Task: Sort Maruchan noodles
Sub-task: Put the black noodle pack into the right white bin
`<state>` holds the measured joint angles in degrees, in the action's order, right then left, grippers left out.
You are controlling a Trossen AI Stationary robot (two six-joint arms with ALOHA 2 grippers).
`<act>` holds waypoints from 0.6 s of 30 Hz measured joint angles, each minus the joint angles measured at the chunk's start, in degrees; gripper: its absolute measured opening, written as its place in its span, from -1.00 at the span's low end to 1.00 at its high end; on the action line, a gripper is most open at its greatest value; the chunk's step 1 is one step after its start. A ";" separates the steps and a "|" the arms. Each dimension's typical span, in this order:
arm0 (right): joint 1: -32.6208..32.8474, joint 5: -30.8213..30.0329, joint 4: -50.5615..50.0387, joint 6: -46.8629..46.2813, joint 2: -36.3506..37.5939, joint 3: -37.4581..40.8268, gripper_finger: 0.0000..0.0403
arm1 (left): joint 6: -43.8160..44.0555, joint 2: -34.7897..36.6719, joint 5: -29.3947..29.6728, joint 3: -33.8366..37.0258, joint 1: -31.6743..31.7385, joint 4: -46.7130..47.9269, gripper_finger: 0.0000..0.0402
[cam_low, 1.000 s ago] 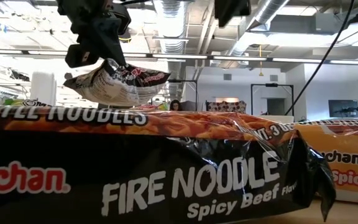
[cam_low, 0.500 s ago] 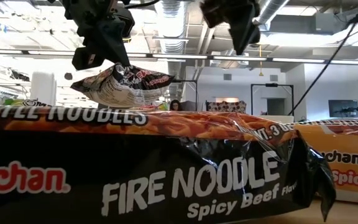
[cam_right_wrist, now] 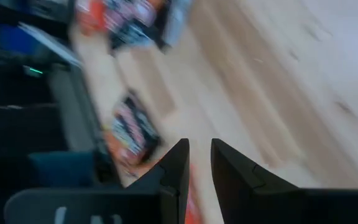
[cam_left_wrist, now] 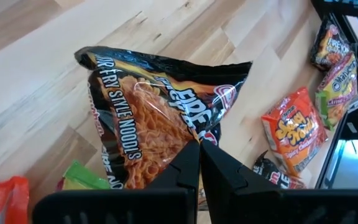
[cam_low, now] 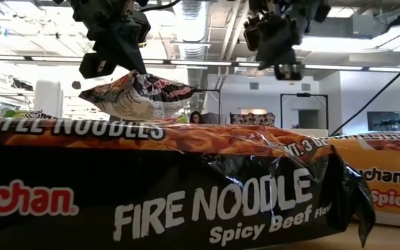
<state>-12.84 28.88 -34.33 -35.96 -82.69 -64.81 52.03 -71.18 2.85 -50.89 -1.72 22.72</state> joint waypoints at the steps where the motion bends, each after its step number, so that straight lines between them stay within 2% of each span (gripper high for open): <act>1: 0.00 1.06 4.04 -1.10 0.11 1.51 -0.55 | 0.12 0.00 0.01 0.00 0.00 -0.02 -1.00; 4: 0.03 2.95 16.09 -5.15 0.05 5.03 -0.55 | 0.30 0.00 0.08 0.00 0.00 -0.18 -1.00; 7: 0.04 3.71 23.55 -8.29 -1.10 6.06 -0.54 | 0.79 0.00 0.15 0.00 0.00 -0.17 -1.00; 12: 0.04 6.60 28.24 -9.84 -2.85 6.12 -0.44 | 0.85 0.00 0.13 0.00 0.00 -0.17 -1.00; 18: -0.12 5.68 28.12 -10.73 -2.91 6.12 -0.13 | 0.79 0.00 0.13 0.00 0.00 -0.17 -1.00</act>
<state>-12.96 34.56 -6.21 -46.69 -85.60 -58.70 52.83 -71.18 2.98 -50.89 -1.72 22.55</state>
